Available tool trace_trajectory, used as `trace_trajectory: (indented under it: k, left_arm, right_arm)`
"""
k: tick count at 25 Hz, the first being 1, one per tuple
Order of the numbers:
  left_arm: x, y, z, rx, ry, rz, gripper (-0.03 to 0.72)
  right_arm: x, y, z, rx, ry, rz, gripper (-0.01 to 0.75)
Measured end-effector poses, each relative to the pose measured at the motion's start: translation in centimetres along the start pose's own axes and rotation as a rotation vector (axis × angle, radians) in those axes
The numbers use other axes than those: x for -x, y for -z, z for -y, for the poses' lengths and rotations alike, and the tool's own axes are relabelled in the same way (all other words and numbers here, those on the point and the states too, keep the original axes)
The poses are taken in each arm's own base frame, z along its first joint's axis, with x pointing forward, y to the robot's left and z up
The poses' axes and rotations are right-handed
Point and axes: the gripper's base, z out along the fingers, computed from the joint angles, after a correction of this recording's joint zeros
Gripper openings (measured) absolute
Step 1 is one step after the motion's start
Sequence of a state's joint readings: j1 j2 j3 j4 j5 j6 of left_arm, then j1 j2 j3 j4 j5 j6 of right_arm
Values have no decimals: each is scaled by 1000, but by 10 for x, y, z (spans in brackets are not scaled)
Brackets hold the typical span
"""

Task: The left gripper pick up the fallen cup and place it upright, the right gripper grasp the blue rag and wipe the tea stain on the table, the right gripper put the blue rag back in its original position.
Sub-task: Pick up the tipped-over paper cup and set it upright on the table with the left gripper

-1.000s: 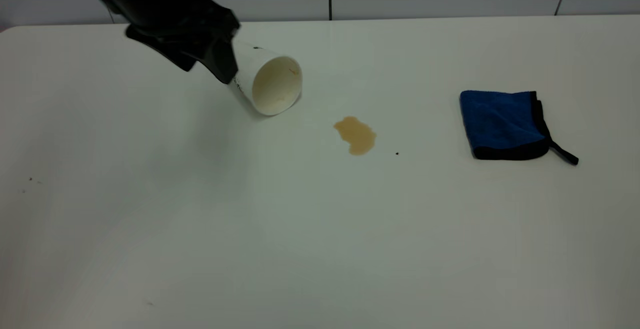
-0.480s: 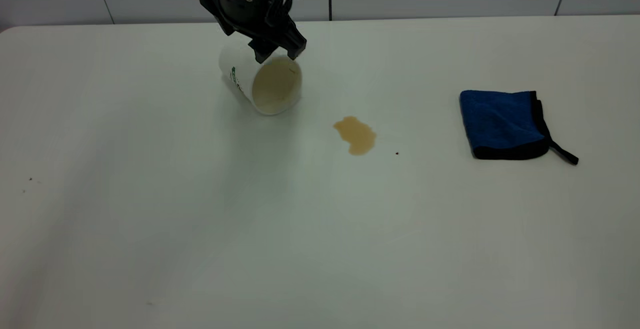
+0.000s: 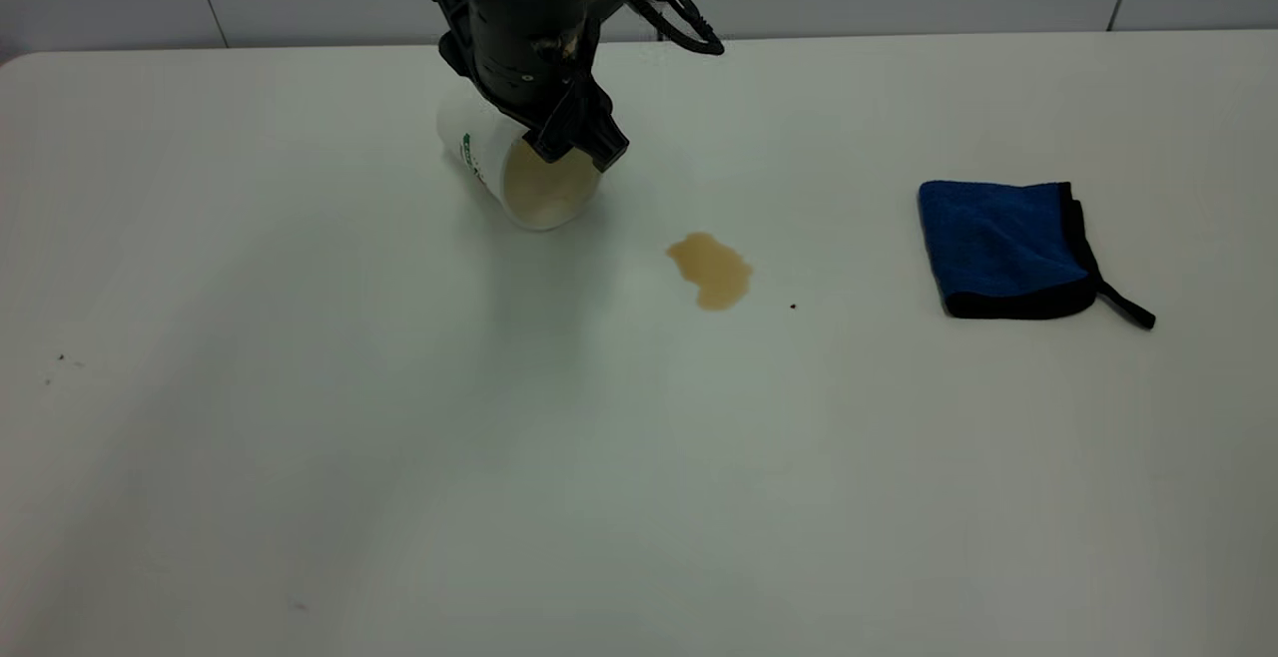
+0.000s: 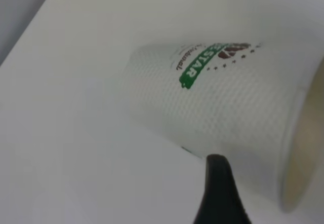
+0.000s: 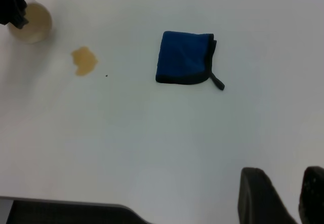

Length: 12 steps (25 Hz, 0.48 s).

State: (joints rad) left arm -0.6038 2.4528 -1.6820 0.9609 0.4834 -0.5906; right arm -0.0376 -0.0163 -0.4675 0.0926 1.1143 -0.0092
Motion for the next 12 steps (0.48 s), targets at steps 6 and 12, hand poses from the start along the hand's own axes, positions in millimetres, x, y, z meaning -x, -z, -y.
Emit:
trace_trajectory:
  k: [6,12]
  left_arm:
    - [-4,-16,7,53,-6,34,550]
    - [-5,-27,10,112,-14,89,550]
  right_arm:
    - [0,0,0,0,0,0,239]
    - [0,0,0,0,0,0,239]
